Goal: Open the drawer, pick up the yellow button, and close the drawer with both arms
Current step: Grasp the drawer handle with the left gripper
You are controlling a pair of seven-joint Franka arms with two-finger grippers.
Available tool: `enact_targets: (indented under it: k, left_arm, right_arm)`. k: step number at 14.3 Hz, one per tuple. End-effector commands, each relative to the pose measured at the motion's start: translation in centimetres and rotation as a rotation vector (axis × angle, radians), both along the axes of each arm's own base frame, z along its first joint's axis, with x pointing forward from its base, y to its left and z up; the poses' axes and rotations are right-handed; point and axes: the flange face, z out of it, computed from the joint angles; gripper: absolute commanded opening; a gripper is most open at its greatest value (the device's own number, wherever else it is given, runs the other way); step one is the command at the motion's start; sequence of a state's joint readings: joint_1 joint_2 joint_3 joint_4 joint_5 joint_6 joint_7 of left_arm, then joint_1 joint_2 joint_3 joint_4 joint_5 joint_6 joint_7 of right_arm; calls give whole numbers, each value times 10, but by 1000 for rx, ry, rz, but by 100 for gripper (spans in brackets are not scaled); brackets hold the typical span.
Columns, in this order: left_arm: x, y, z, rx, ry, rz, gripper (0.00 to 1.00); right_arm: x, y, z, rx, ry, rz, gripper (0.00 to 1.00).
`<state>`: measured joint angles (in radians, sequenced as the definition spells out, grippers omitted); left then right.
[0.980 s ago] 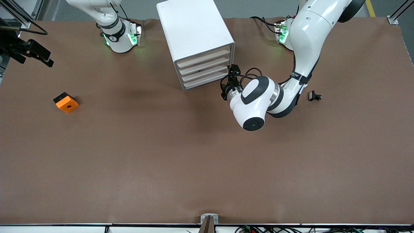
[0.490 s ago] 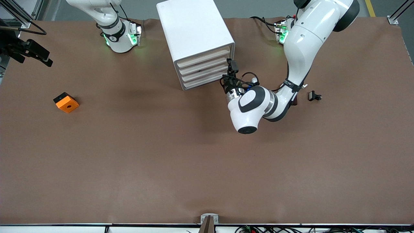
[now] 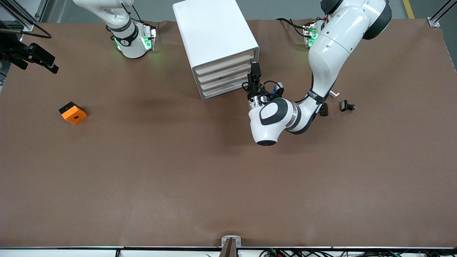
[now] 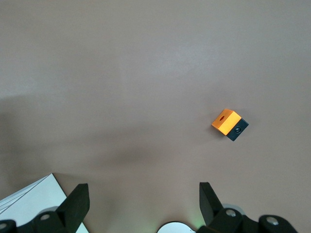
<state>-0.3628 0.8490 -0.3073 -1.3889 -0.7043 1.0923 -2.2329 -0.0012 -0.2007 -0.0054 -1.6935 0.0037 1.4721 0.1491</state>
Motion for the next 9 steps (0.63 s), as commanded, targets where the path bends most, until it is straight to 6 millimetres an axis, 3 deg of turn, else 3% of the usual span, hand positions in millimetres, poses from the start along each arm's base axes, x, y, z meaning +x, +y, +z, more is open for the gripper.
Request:
enact_targets:
  k: [1, 5, 9]
  left_arm:
    - [-1, -5, 1, 0, 38, 3, 73]
    - [-11, -16, -11, -7, 76, 4, 72]
    - [-25, -29, -15, -3, 74, -23, 59]
  right_arm:
    - [-6, -1, 5, 5, -9, 7, 100]
    - [-7, 5, 6, 2, -9, 19, 100]
    - [-7, -5, 5, 3, -6, 4, 100]
